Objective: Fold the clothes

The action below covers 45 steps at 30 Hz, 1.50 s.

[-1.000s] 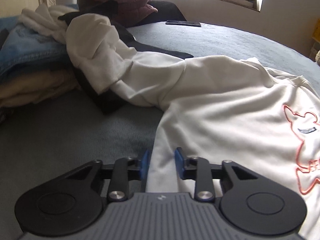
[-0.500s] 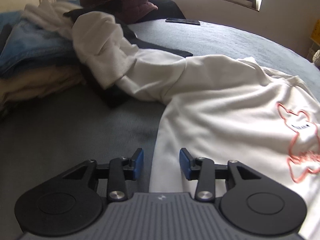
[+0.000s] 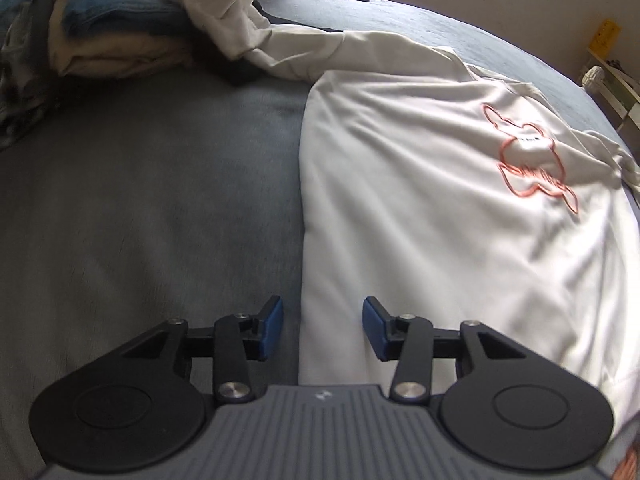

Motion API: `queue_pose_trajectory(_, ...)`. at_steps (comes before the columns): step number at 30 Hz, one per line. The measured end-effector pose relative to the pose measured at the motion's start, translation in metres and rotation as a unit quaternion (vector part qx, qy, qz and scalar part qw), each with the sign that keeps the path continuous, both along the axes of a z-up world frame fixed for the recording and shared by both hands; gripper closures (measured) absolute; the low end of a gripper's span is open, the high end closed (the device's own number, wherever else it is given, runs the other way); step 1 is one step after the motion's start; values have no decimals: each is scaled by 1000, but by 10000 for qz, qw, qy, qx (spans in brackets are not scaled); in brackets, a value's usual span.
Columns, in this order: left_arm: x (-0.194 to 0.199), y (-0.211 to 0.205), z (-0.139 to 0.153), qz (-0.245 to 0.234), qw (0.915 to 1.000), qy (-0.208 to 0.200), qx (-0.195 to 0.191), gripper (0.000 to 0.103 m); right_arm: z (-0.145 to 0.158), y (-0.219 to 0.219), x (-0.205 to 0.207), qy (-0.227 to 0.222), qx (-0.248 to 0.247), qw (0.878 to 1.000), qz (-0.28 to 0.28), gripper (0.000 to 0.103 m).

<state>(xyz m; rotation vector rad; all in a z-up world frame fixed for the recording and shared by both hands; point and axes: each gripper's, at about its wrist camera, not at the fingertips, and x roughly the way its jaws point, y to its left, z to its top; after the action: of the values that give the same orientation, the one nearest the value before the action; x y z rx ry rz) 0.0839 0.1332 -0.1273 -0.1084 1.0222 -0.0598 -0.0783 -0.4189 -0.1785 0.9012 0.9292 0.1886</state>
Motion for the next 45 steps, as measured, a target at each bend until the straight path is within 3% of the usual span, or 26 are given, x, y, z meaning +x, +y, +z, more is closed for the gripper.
queue_pose_trajectory(4, -24, 6, -1, -23, 10000, 44, -68, 59, 10, -11, -8, -224, -77, 9992, -318, 96)
queue_pose_trajectory(6, -35, 8, -2, -22, 9999, 68, -93, 59, 2, -14, -12, 66, -337, 9988, -363, 96)
queue_pose_trajectory(8, -41, 11, -2, -43, 9999, 118, -102, 59, -8, -15, -16, 312, -290, 9979, -489, 96)
queue_pose_trajectory(11, -51, 14, -1, -133, 9997, 166, -104, 59, -7, -15, -23, 314, -241, 9963, -758, 92)
queue_pose_trajectory(15, -70, 21, 5, -213, 9994, 144, -234, 59, 15, -11, -31, 239, -981, 9905, -936, 89)
queue_pose_trajectory(18, -85, 27, 8, -223, 9984, 150, -503, 58, 37, -9, -36, -164, -1550, 9863, -547, 84)
queue_pose_trajectory(24, -107, 24, 1, -379, 9951, 335, -851, 57, 59, 55, -14, -830, -2243, 9639, 1171, 64)
queue_pose_trajectory(26, -111, 20, -6, -439, 9934, 500, -935, 57, 59, 71, -8, -904, -2382, 9561, 1447, 59)
queue_pose_trajectory(30, -115, 12, -14, -526, 9925, 567, -949, 57, 52, 66, -7, -758, -2045, 9670, 1317, 59)
queue_pose_trajectory(34, -114, 8, -18, -578, 9916, 611, -980, 59, 53, 86, -19, -742, -2321, 9512, 1895, 56)
queue_pose_trajectory(36, -113, 7, -17, -621, 9911, 641, -984, 69, 52, 108, -23, -921, -2518, 9325, 2421, 53)
queue_pose_trajectory(38, -112, 5, -16, -636, 9908, 648, -1008, 86, 52, 135, -24, -1200, -2868, 8992, 3078, 50)
queue_pose_trajectory(40, -112, 4, -15, -638, 9904, 649, -1038, 90, 52, 165, -28, -1635, -3329, 8491, 3762, 48)
queue_pose_trajectory(43, -111, 3, -13, -629, 9894, 655, -1129, 93, 45, 201, -33, -2224, -3866, 7611, 4709, 46)
queue_pose_trajectory(45, -111, 7, -11, -536, 9868, 679, -1372, 93, 38, 218, -35, -2438, -4119, 7136, 5116, 46)
